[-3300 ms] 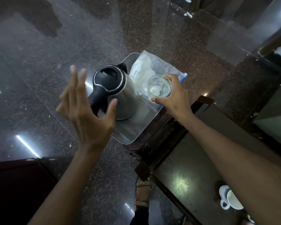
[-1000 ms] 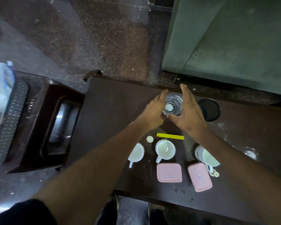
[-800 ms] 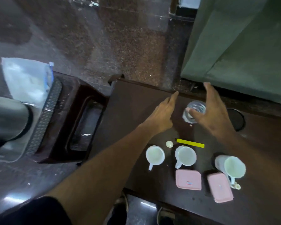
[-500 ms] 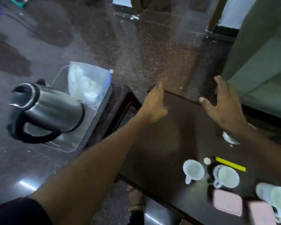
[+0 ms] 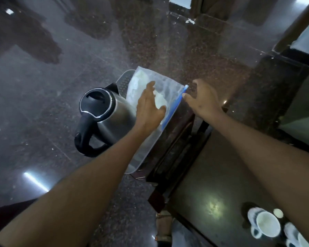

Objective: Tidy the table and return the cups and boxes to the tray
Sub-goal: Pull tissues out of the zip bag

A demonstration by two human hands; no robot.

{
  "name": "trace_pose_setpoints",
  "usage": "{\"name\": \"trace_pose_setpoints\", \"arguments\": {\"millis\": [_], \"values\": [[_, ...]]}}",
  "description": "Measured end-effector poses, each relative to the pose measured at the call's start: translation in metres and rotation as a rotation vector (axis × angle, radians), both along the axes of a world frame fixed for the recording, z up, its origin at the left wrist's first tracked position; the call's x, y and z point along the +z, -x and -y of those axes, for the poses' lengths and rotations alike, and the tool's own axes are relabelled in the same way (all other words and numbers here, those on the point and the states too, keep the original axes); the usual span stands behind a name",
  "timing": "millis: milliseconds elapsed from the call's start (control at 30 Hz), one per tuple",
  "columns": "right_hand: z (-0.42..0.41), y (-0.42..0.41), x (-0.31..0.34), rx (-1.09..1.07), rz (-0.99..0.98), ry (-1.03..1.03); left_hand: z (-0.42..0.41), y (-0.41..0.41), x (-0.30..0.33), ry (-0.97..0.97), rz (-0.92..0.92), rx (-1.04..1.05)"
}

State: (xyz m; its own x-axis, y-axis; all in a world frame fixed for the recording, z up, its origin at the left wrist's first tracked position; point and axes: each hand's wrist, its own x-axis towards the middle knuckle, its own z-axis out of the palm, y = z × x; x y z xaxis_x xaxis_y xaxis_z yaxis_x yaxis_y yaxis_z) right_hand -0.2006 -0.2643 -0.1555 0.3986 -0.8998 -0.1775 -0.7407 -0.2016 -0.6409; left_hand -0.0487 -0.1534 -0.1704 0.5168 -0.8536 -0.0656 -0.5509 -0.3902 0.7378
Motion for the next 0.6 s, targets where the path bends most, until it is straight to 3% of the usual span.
{"name": "trace_pose_setpoints", "arguments": {"millis": [133,400,600], "values": [[-0.006,-0.035,-0.019,-0.066,-0.006,-0.064,-0.005,0.005,-0.017,-0.092,-0.048,-0.034],[-0.024,-0.053,-0.01,-0.069,0.196,0.15,0.003,0.016,-0.014,-0.107,0.018,-0.027],[-0.012,-0.04,0.029,-0.147,0.412,0.155,0.01,0.033,0.007,0.225,0.082,0.092]]}}
